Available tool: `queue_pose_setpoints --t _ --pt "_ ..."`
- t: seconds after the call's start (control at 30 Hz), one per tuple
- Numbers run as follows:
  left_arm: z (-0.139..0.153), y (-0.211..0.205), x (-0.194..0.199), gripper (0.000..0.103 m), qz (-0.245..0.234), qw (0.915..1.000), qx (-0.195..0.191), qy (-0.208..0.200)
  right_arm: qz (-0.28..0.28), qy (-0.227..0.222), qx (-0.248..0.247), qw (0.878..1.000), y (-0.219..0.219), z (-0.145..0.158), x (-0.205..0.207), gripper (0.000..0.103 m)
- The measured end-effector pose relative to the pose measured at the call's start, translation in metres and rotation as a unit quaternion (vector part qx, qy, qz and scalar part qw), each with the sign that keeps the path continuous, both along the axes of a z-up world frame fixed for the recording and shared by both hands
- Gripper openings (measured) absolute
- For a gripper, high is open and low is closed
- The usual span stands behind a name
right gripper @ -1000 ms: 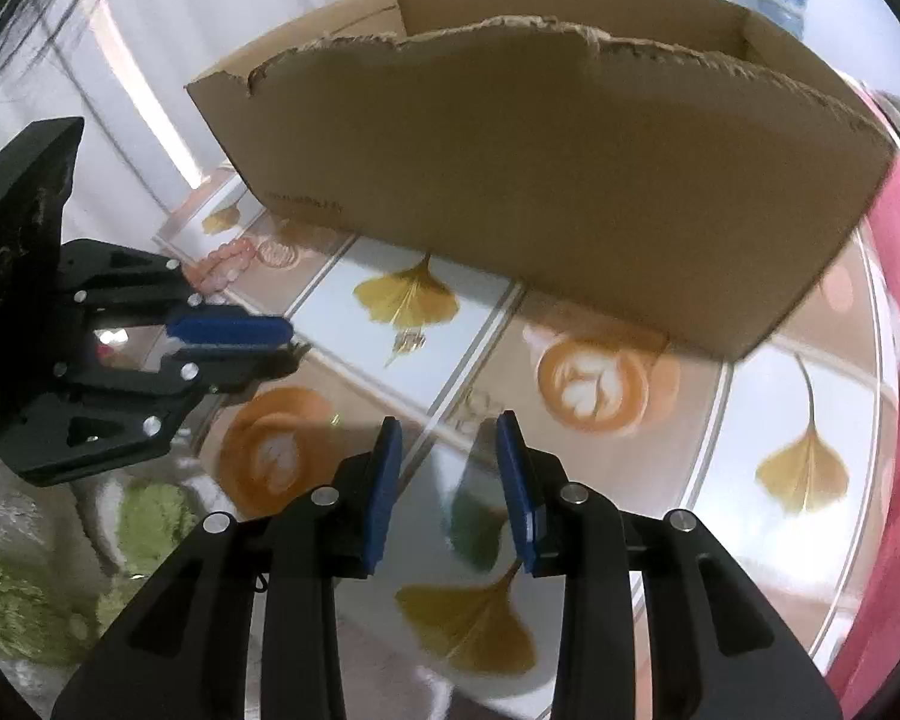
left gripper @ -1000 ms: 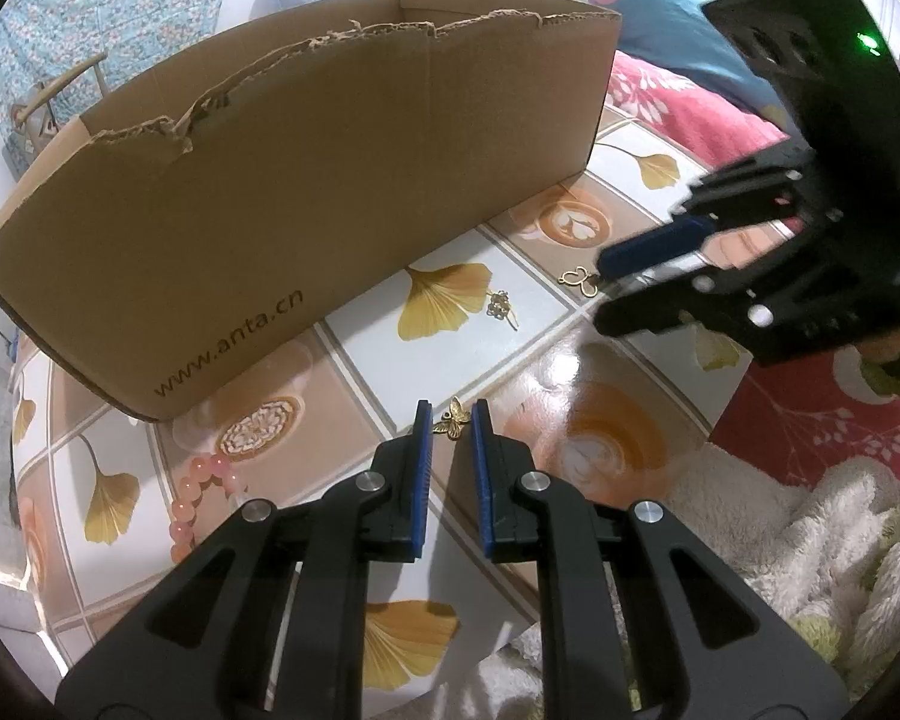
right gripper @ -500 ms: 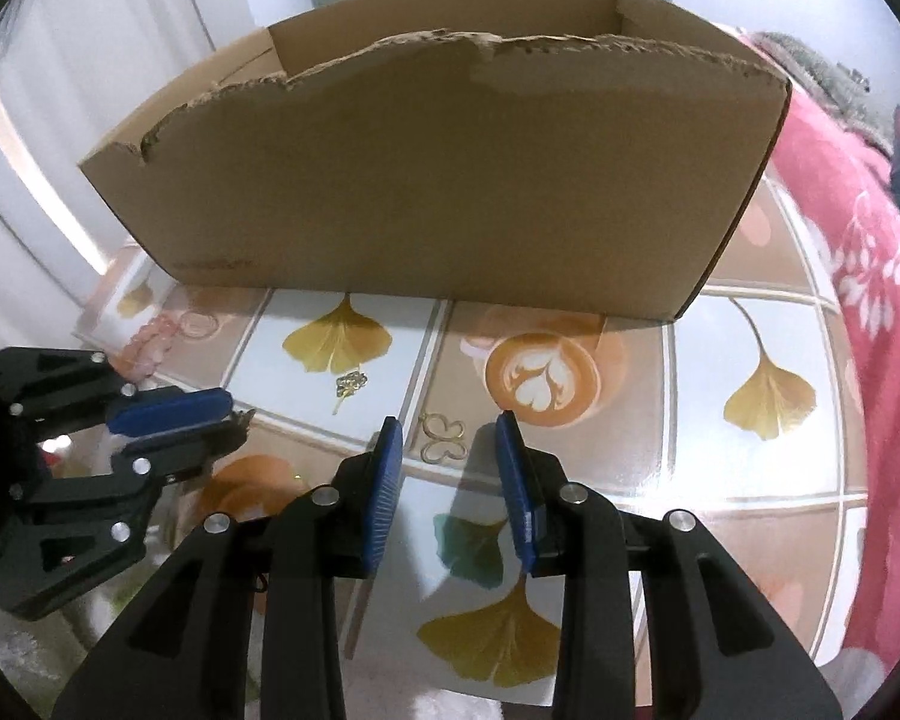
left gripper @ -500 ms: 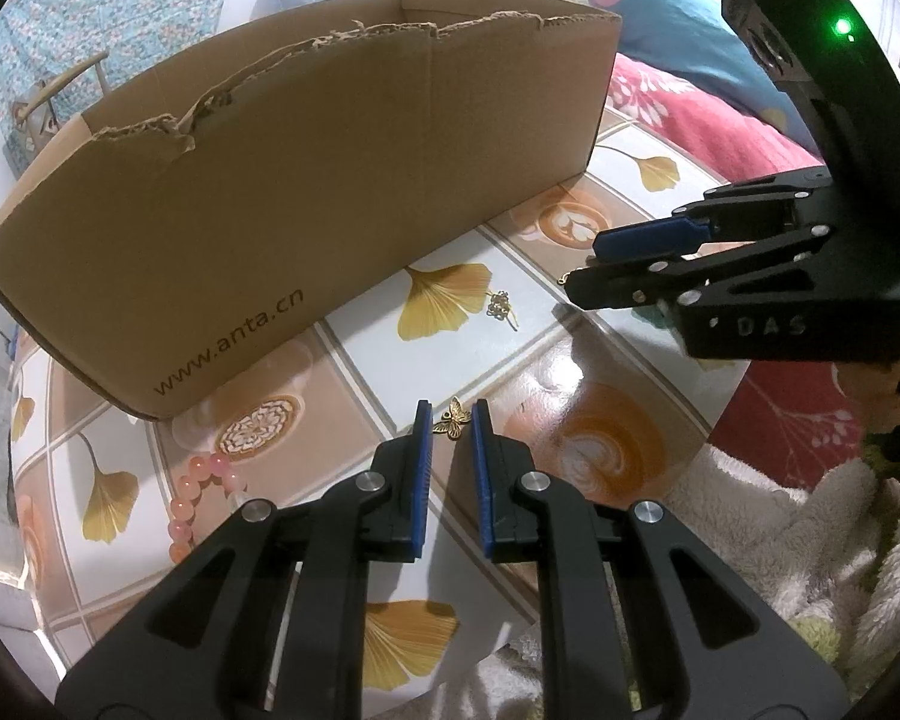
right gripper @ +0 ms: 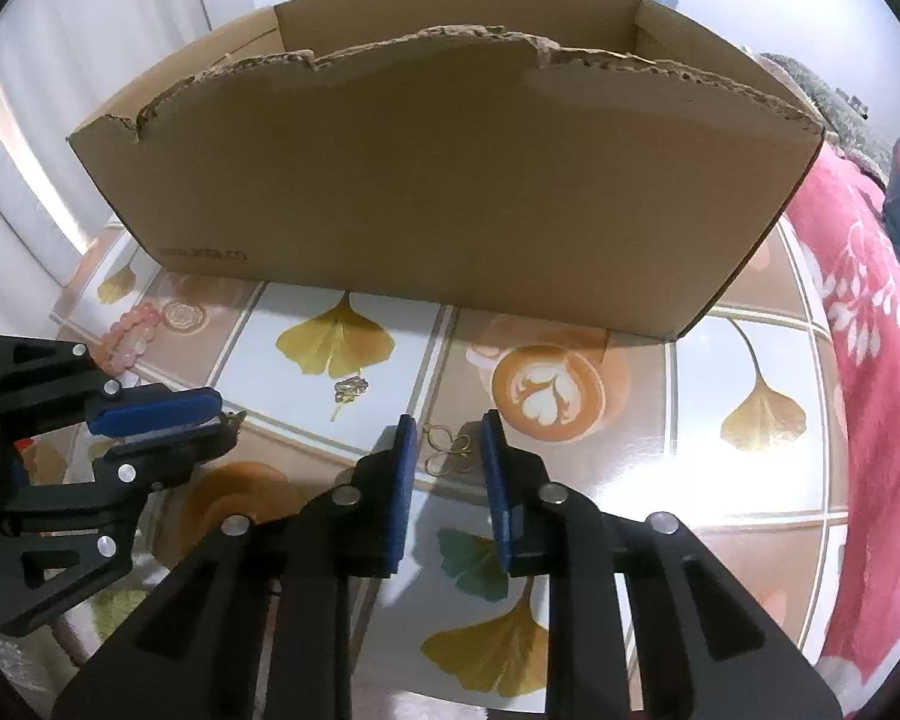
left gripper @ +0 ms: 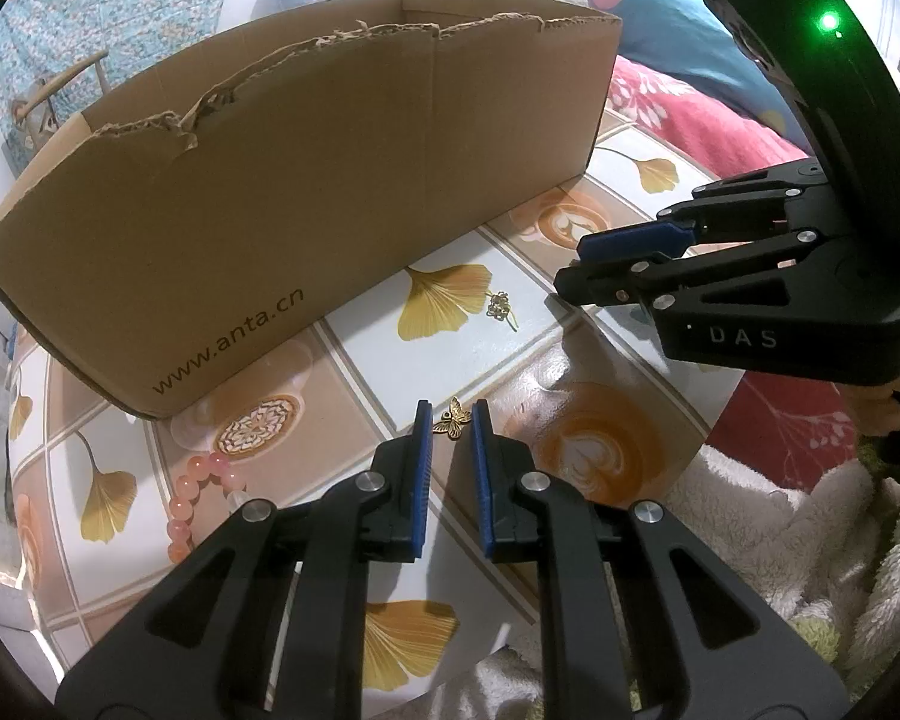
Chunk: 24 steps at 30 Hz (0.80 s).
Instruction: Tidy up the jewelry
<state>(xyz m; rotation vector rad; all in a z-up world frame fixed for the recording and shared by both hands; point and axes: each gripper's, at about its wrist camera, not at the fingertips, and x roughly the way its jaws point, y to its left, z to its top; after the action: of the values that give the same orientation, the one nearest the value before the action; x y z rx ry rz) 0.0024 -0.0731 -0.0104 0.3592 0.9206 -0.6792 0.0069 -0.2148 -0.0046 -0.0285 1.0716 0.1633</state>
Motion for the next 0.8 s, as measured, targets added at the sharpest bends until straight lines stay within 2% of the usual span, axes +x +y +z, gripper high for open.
queue_pose_setpoints --t 0.3,0.77,0.8 --pt "0.000 0.000 0.000 0.012 0.000 1.0000 0.000 0.000 -0.007 0.001 0.011 1.000 -0.005 0.003 0.003 0.012" --pt "0.000 0.000 0.000 0.012 -0.001 1.0000 0.000 -0.001 -0.011 -0.003 0.029 1.000 -0.018 0.003 -0.002 0.012" --pt "0.000 0.000 0.000 0.012 0.000 1.0000 0.000 0.000 -0.011 -0.003 0.031 0.999 -0.020 0.004 -0.002 0.009"
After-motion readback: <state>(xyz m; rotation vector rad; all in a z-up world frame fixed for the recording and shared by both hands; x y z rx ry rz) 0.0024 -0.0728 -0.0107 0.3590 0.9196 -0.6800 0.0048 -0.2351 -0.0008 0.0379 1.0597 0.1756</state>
